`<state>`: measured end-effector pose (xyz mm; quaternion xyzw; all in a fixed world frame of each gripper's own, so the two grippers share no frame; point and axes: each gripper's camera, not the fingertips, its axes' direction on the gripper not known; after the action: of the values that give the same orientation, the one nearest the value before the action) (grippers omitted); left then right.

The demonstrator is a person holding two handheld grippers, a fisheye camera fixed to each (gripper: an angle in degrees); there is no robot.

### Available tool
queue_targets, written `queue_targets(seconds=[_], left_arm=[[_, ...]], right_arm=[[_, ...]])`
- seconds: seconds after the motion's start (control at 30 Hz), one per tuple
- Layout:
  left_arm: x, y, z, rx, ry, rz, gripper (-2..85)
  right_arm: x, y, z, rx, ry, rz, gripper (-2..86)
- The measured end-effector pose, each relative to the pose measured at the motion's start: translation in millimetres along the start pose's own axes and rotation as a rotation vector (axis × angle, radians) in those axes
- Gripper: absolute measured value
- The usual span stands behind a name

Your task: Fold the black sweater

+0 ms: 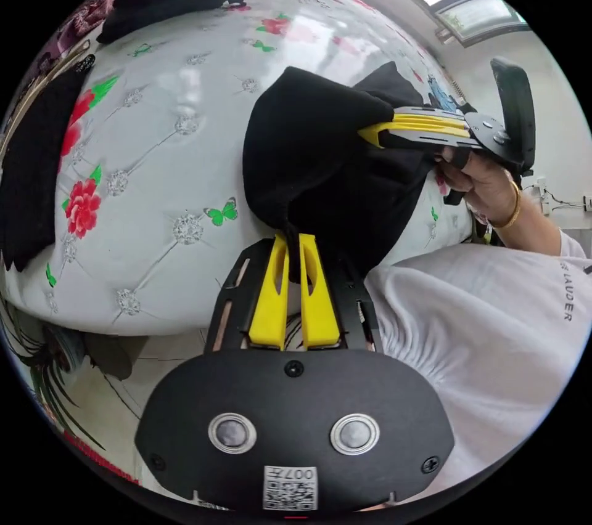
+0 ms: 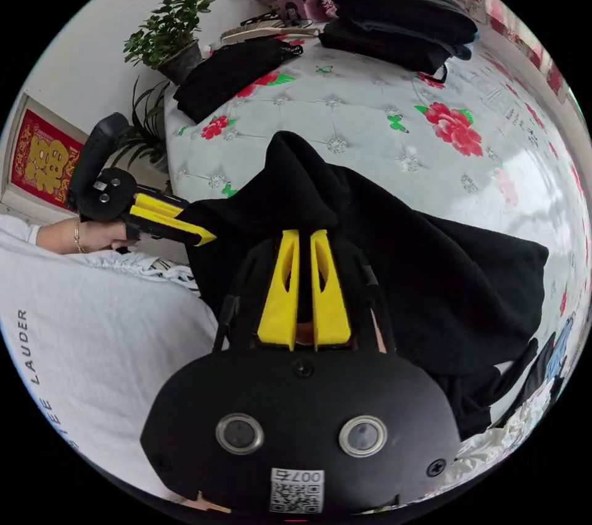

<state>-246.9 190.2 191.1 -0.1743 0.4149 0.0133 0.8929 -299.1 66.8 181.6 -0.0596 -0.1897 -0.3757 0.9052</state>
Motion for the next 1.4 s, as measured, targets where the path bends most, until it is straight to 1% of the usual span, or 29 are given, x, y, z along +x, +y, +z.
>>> queue_targets(seconds=[0.03, 0.1, 0.13, 0.2, 0.23, 0.27, 0.33, 0.37, 0.4, 0.47, 0.5, 0.57, 0.67, 0.77, 0.83, 0.9, 0.93, 0.97, 1.0, 1.03, 1.07, 1.1, 1.13, 1.17, 1.2, 1.23, 1.3, 1.37, 1.4], left_arm=[[4, 1, -18, 0.070, -0.014, -0.006, -0.1], [16, 3, -54, 0.177, -0.062, 0.014, -0.5], [30, 1, -84, 0.266, -0.071, 0.069, -0.6], [65, -4, -133, 0.392, -0.147, 0.169, -0.7], [93, -6, -165, 0.478, -0.211, 0.239, -0.8], [121, -6, -196, 0.574, -0.265, 0.305, -0.8], [163, -2, -242, 0.712, -0.316, 0.396, -0.8], [189, 5, -272, 0.801, -0.316, 0.445, -0.9], [203, 10, -287, 0.841, -0.309, 0.472, -0.9], [261, 40, -339, 1.042, -0.366, 0.605, -0.9], [275, 50, -349, 1.097, -0.391, 0.635, -0.9], [318, 84, -382, 1.293, -0.457, 0.722, -0.9], [347, 108, -412, 1.446, -0.445, 0.767, -0.9], [368, 102, -427, 1.508, -0.458, 0.759, -0.8], [380, 72, -426, 1.504, -0.516, 0.713, -0.5], [384, 13, -416, 1.424, -0.555, 0.640, -0.1], [378, -37, -402, 1.332, -0.531, 0.595, 0.7], [362, -90, -382, 1.216, -0.466, 0.542, 2.3], [350, -115, -368, 1.146, -0.429, 0.512, 3.6], [323, -158, -335, 0.983, -0.374, 0.441, 6.0], [291, -185, -298, 0.835, -0.349, 0.334, 8.5], [275, -191, -280, 0.788, -0.345, 0.289, 8.8], [246, -189, -246, 0.746, -0.347, 0.246, 9.5], [217, -178, -212, 0.721, -0.360, 0.211, 9.2], [203, -172, -194, 0.701, -0.365, 0.191, 9.1], [176, -157, -157, 0.639, -0.367, 0.157, 8.9], [140, -133, -98, 0.496, -0.347, 0.129, 8.8], [104, -105, -25, 0.249, -0.299, 0.077, 9.7], [99, -99, -10, 0.201, -0.290, 0.068, 9.9]], right_arm=[[3, 0, -14, 0.051, -0.002, 0.013, 1.9], [15, 9, -88, 0.302, 0.013, 0.049, 1.0], [15, 11, -107, 0.350, 0.011, 0.039, 0.9], [2, 20, -183, 0.509, 0.122, -0.037, 0.6], [-3, 24, -202, 0.552, 0.162, -0.057, 0.5], [-15, 34, -242, 0.645, 0.239, -0.092, 0.4], [-31, 55, -303, 0.793, 0.320, -0.138, 0.2], [-42, 73, -341, 0.895, 0.354, -0.170, 0.2], [-53, 92, -377, 0.987, 0.392, -0.200, 0.1], [-72, 120, -425, 1.093, 0.463, -0.253, 0.0], [-85, 138, -452, 1.153, 0.512, -0.292, 0.0], [-106, 160, -483, 1.222, 0.605, -0.357, -0.1], [-130, 180, -515, 1.270, 0.735, -0.433, -0.2], [-123, 172, -536, 1.264, 0.787, -0.427, -0.1], [-100, 153, -544, 1.252, 0.785, -0.373, 0.1], [-48, 110, -547, 1.174, 0.753, -0.242, 0.6], [-30, 98, -544, 1.142, 0.734, -0.197, 0.8], [11, 73, -533, 1.071, 0.669, -0.096, 1.4], [55, 53, -513, 0.982, 0.605, 0.003, 2.3], [78, 46, -500, 0.937, 0.572, 0.062, 3.1], [122, 41, -468, 0.835, 0.497, 0.196, 4.6], [157, 47, -430, 0.728, 0.389, 0.270, 6.3], [171, 54, -409, 0.688, 0.334, 0.280, 7.1], [194, 74, -364, 0.616, 0.249, 0.311, 7.9], [214, 98, -316, 0.535, 0.201, 0.377, 8.5], [222, 111, -292, 0.493, 0.182, 0.415, 8.8], [243, 159, -209, 0.352, 0.055, 0.586, 9.7], [245, 181, -168, 0.307, -0.037, 0.662, 10.0], [244, 185, -151, 0.281, -0.068, 0.686, 10.1]])
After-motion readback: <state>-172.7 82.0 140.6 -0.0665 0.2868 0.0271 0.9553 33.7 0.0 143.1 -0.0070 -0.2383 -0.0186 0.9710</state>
